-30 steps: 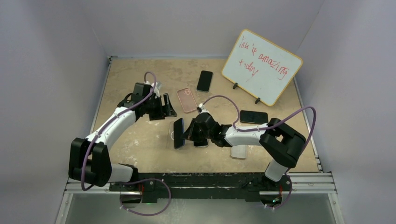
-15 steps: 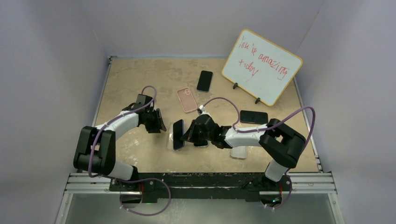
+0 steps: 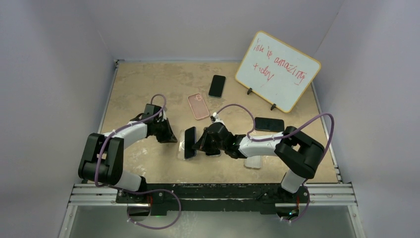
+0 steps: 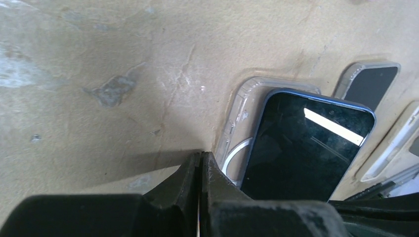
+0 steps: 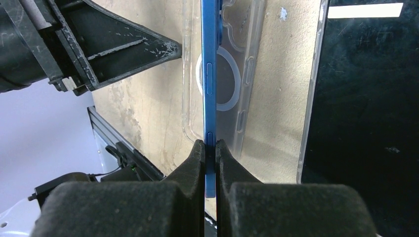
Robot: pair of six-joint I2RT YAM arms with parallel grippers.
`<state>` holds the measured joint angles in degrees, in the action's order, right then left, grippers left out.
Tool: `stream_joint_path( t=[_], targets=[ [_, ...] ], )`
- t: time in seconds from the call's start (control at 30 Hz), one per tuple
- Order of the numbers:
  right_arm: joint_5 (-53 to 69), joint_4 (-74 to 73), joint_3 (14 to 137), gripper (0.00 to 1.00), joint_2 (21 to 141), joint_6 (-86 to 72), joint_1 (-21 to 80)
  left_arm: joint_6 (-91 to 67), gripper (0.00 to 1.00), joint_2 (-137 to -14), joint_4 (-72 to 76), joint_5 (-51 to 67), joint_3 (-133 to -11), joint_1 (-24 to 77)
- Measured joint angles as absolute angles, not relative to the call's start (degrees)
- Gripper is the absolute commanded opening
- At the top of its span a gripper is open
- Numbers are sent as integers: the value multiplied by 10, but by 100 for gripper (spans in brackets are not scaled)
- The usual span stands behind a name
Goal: Put the phone into the phone case
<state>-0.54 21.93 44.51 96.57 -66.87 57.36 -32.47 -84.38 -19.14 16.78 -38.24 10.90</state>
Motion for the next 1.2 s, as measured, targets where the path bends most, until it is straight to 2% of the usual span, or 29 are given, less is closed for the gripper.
stream_joint_path(
  t=[0.43,1.2],
  targets=[
    [21,252,450,0,994,-671,574,-340,0,-844,-134,230,-352,108],
    [18,249,449,0,996,-696,574,-355,0,-814,-107,214,-324,127]
  ],
)
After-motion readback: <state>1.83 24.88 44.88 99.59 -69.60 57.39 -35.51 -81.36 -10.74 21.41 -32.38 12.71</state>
